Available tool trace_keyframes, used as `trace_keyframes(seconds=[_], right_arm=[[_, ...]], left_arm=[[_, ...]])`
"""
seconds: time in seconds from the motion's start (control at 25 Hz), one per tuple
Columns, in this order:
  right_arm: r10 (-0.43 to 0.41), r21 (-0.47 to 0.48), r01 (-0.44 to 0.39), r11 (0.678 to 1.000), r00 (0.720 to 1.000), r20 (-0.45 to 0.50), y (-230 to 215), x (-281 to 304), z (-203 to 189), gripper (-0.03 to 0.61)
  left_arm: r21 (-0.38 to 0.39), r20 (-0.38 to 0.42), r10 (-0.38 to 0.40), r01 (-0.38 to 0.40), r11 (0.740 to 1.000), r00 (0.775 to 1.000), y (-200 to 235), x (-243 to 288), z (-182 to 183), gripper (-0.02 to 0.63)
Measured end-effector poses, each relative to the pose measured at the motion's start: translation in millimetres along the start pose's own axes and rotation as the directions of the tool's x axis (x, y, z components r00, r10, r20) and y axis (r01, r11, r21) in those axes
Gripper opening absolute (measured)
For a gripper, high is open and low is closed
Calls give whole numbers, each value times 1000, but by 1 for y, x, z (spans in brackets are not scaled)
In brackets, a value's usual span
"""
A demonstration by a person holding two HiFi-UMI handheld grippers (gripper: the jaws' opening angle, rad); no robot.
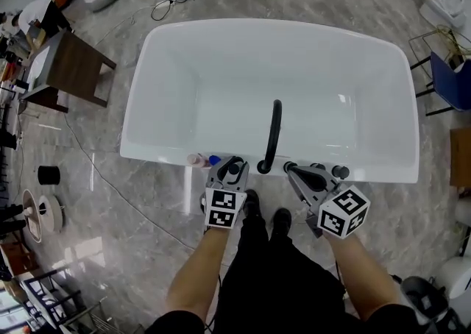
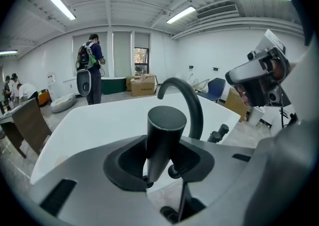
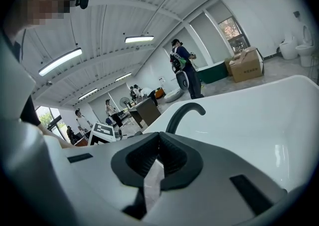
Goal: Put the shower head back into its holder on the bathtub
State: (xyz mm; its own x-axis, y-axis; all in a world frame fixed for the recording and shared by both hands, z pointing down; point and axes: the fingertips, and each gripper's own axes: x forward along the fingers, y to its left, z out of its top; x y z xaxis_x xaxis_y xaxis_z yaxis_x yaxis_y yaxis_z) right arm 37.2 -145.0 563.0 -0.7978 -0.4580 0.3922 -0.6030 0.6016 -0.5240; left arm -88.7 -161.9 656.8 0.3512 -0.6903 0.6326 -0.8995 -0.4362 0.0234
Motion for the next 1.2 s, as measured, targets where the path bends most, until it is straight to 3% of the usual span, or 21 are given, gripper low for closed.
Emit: trace_keyframes(seconds=[0.28, 0.76, 1.2], right_arm=[[-6, 10, 6, 1000, 1000, -10, -3, 1, -9, 17], [-20, 27, 21, 999, 999, -32, -6, 4, -21, 17], [-32, 39, 33, 999, 999, -31, -7, -1, -30, 16]], left_arm=[[-3, -42, 16, -17, 1000, 999, 2, 13, -21, 149], [59, -126, 28, -21, 998, 992, 3, 29, -48, 149], [24, -113, 72, -69, 997, 991, 10, 30, -48, 149]])
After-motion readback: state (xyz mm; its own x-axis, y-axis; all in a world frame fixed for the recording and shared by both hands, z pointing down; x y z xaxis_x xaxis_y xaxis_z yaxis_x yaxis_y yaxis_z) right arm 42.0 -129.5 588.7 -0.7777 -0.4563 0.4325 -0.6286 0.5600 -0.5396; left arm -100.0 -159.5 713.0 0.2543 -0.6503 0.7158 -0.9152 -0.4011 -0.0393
